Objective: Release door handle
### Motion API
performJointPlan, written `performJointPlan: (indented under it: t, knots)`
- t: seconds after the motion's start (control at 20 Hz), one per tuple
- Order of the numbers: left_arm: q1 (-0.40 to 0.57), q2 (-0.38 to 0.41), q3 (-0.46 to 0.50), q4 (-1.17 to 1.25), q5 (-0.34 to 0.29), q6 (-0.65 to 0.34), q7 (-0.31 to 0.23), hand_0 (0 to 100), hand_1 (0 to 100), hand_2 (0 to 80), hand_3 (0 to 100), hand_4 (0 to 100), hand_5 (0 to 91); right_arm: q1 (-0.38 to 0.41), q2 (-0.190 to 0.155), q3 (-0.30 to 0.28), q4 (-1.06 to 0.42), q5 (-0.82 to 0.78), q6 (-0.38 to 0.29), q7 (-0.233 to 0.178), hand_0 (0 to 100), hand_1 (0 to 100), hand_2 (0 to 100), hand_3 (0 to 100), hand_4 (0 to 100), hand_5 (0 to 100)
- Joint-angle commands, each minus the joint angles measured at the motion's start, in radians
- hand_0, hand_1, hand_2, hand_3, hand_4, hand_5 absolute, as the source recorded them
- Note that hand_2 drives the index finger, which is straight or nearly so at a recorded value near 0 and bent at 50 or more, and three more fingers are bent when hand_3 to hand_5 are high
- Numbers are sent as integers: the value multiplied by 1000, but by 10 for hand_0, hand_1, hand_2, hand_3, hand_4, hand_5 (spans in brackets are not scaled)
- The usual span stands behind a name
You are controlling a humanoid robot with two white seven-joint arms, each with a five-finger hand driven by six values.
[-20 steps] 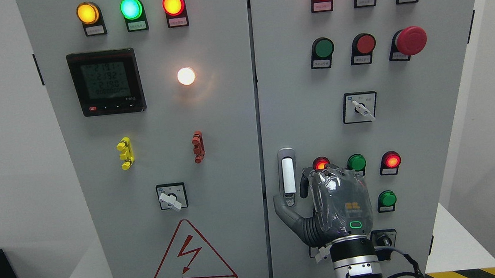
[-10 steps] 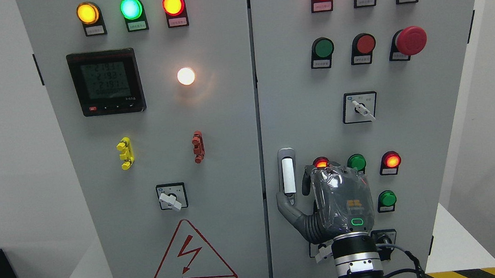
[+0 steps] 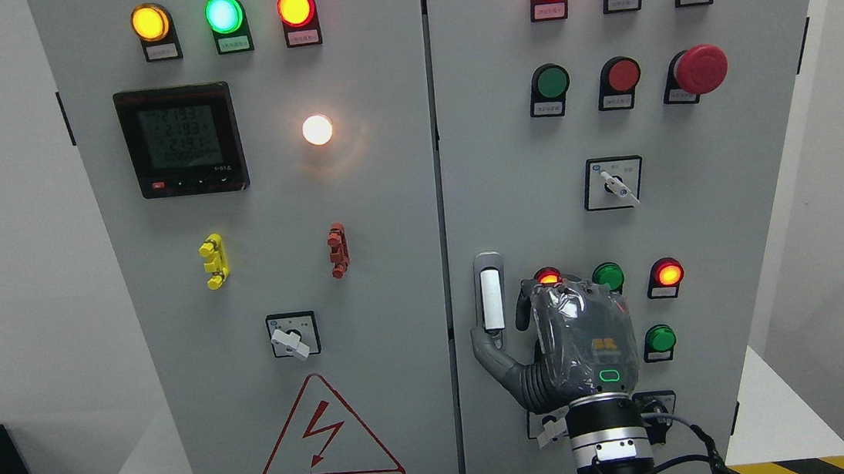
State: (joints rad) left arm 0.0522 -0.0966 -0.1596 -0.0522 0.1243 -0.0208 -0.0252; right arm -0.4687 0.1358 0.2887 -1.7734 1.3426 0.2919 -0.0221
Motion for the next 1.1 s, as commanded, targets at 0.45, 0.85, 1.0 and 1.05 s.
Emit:
performJointPlan:
  t: [0.45, 0.85, 1.0, 1.05]
  knots:
    - [0, 0, 0, 0, 0, -7, -1, 0, 0, 44, 107, 6, 0, 1, 1, -16, -1, 0, 0, -2, 358, 427, 724, 973, 751, 669]
    - [0, 0, 0, 0, 0, -8, -1, 0, 0, 44, 107, 6, 0, 5, 5, -20, -4, 0, -2, -4, 386, 424, 722, 972, 751, 670]
    - [0, 0, 0, 0, 0, -7, -1, 0, 0, 43, 107, 6, 0, 5, 5, -20, -6, -2, -2, -4, 390, 425, 722, 972, 751, 670]
    - [0, 0, 0, 0, 0, -8, -1, 0, 0, 43, 107, 6, 0, 5, 5, -22, -6, 0, -2, -4, 392, 425, 722, 972, 751, 670]
